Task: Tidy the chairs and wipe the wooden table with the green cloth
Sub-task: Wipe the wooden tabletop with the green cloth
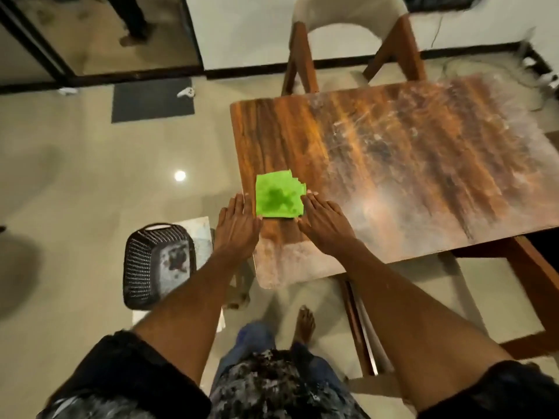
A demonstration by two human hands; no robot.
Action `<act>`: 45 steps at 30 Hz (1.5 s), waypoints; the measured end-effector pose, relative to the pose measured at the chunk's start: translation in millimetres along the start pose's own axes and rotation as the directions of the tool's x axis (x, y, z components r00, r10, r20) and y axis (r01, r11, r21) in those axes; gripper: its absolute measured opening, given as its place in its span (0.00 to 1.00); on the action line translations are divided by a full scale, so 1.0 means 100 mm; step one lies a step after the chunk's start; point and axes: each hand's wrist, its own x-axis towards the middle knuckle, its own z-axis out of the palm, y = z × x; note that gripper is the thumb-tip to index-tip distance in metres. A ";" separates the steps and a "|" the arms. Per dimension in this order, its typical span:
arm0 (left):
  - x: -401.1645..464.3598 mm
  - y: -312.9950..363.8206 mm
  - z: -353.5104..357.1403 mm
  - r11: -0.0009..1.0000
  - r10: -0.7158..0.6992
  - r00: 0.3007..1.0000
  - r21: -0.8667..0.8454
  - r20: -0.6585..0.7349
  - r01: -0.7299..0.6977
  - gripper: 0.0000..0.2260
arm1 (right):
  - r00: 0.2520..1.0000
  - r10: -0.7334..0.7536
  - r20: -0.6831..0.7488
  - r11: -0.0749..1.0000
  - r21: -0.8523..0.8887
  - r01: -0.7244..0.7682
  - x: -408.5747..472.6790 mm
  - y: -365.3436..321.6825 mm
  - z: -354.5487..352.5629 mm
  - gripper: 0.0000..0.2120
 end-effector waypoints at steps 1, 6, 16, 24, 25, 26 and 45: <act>0.02 -0.06 0.04 1.000 -0.005 1.000 0.008 -0.012 0.005 0.28 | 1.000 -0.014 0.009 1.000 0.003 0.014 0.09 -0.02 0.07 0.44; 0.39 -0.42 0.47 0.994 -0.102 0.994 -0.027 -0.022 0.102 0.28 | 0.999 -0.024 0.044 0.994 0.103 0.019 0.95 0.00 0.52 0.35; 0.99 -0.68 0.96 0.994 -0.090 0.983 -0.081 -0.160 0.078 0.27 | 0.988 0.115 -0.105 0.991 0.081 -0.106 2.05 -0.10 1.31 0.33; 1.40 -0.63 1.03 0.990 -0.088 0.955 -0.134 -0.285 0.051 0.26 | 0.976 0.084 -0.203 0.996 0.008 -0.084 1.42 -0.54 1.81 0.33; 1.41 -0.61 1.05 0.992 -0.074 0.954 -0.123 -0.291 0.039 0.26 | 0.978 0.078 -0.191 0.997 0.020 -0.075 1.25 -0.59 1.86 0.33; 1.41 -0.59 1.09 0.993 -0.064 0.954 -0.115 -0.293 0.032 0.26 | 0.983 0.073 -0.167 0.997 0.039 -0.067 1.06 -0.64 1.89 0.33; 1.42 -0.56 1.48 0.956 -0.018 0.910 -0.273 -0.415 -0.105 0.25 | 0.968 0.118 -0.221 0.993 0.056 -0.108 1.20 -0.18 1.83 0.33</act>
